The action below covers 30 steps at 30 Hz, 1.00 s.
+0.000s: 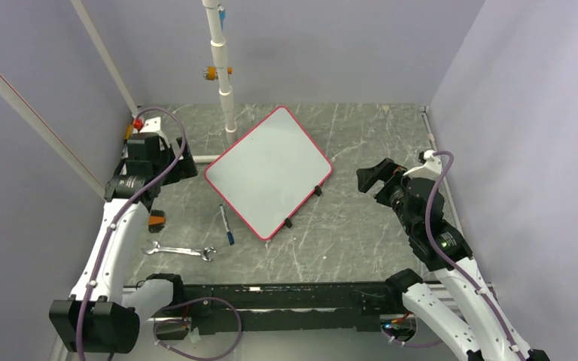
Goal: Write a sentence on the whiteboard
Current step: Open the whiteboard marker at the center of the board.
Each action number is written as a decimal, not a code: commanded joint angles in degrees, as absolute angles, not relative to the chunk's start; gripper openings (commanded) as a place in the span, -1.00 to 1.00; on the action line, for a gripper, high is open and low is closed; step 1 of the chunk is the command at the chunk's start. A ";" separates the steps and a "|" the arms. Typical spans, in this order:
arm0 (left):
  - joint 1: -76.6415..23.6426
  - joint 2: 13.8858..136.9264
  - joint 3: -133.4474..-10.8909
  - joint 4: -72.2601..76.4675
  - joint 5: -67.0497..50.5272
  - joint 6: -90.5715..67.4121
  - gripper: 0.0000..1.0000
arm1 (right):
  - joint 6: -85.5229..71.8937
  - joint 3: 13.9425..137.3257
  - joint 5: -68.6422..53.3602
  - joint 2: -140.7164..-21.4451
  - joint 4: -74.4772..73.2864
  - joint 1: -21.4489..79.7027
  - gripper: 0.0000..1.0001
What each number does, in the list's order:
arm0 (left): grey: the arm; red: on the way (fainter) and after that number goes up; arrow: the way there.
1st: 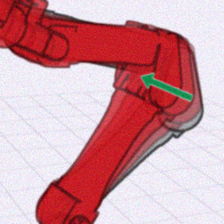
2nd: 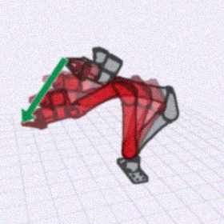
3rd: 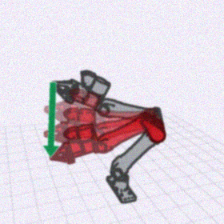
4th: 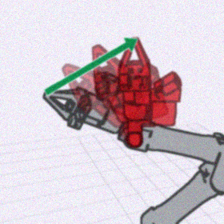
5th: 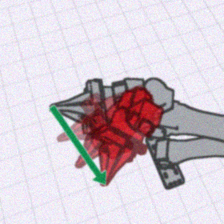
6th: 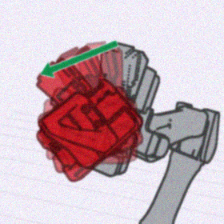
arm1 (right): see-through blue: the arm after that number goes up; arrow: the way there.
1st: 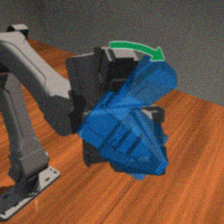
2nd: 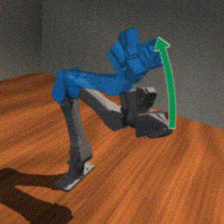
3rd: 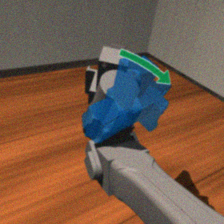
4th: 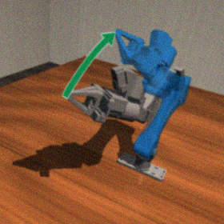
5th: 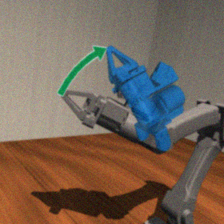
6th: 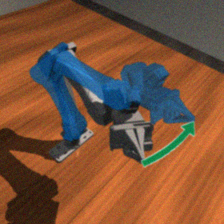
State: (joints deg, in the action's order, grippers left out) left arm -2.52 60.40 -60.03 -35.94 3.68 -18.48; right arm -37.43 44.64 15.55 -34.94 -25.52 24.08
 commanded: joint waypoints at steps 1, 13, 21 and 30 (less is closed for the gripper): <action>-2.64 56.97 -58.92 -40.29 4.35 -19.23 0.99 | -36.45 46.46 17.43 -35.18 -25.77 24.08 0.99; -3.61 41.56 -47.98 -47.73 2.24 -25.18 0.93 | -37.58 42.47 16.53 -38.08 -26.03 24.03 0.99; -17.15 41.05 -41.22 -44.96 9.46 -37.73 0.63 | -32.98 39.64 11.75 -35.10 -22.44 24.00 0.99; -30.54 44.83 -35.02 -38.83 16.99 -45.52 0.30 | -31.42 40.05 10.91 -33.64 -25.98 24.00 0.99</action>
